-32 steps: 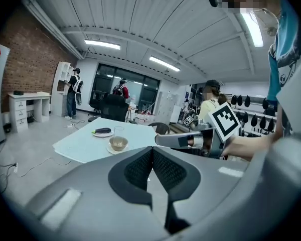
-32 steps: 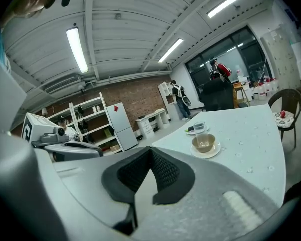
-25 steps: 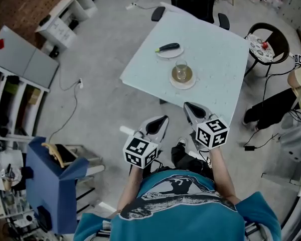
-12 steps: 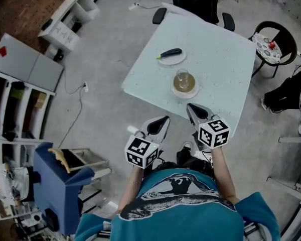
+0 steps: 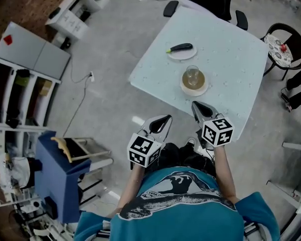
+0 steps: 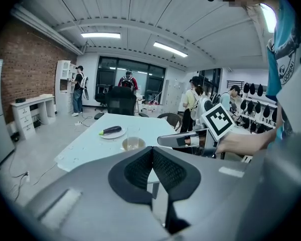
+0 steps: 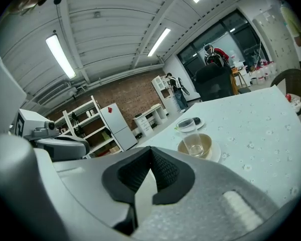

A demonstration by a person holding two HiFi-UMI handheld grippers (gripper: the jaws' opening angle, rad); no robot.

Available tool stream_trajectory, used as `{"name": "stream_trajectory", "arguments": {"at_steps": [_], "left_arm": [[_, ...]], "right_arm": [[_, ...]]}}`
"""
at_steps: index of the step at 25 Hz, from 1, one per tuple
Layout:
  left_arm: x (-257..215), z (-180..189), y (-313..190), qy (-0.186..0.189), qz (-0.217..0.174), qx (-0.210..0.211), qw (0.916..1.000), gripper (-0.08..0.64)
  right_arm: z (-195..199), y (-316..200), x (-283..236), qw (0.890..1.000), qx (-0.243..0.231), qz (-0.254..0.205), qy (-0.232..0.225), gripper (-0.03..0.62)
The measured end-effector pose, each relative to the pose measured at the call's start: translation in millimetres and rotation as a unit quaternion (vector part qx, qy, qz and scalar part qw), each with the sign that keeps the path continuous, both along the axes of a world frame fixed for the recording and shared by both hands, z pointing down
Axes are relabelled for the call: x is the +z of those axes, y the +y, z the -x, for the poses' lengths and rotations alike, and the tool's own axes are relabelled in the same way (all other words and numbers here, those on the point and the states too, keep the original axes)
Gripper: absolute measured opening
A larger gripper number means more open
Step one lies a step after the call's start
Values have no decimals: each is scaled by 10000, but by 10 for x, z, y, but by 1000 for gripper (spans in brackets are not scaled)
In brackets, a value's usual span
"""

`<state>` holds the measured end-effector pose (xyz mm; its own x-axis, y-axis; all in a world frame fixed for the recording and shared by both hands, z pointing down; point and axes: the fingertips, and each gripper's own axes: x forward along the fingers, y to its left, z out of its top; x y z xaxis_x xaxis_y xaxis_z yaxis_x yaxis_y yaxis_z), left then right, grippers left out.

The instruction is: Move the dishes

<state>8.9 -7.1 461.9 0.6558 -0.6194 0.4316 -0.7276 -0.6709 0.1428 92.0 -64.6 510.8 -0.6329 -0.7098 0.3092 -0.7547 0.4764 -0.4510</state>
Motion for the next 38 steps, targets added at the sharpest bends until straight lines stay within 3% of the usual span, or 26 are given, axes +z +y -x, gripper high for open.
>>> {"name": "stream_trajectory", "arguments": {"at_steps": [7, 22, 29, 34, 38], "left_arm": [[14, 125, 19, 0, 71, -228, 9997, 14], [86, -89, -505, 157, 191, 645, 9976, 14], [-55, -74, -1120, 178, 38, 1067, 9941, 14], [-70, 3, -1496, 212, 37, 1184, 9927, 14], [-88, 36, -1733, 283, 46, 1292, 9912, 14]], "right_arm": [[163, 56, 47, 9997, -238, 88, 11, 2], [-137, -311, 137, 9977, 616, 172, 241, 7], [-170, -786, 164, 9938, 792, 232, 750, 105], [-124, -1031, 375, 9852, 642, 432, 1530, 220], [-96, -1146, 582, 9720, 510, 618, 2209, 292]]}}
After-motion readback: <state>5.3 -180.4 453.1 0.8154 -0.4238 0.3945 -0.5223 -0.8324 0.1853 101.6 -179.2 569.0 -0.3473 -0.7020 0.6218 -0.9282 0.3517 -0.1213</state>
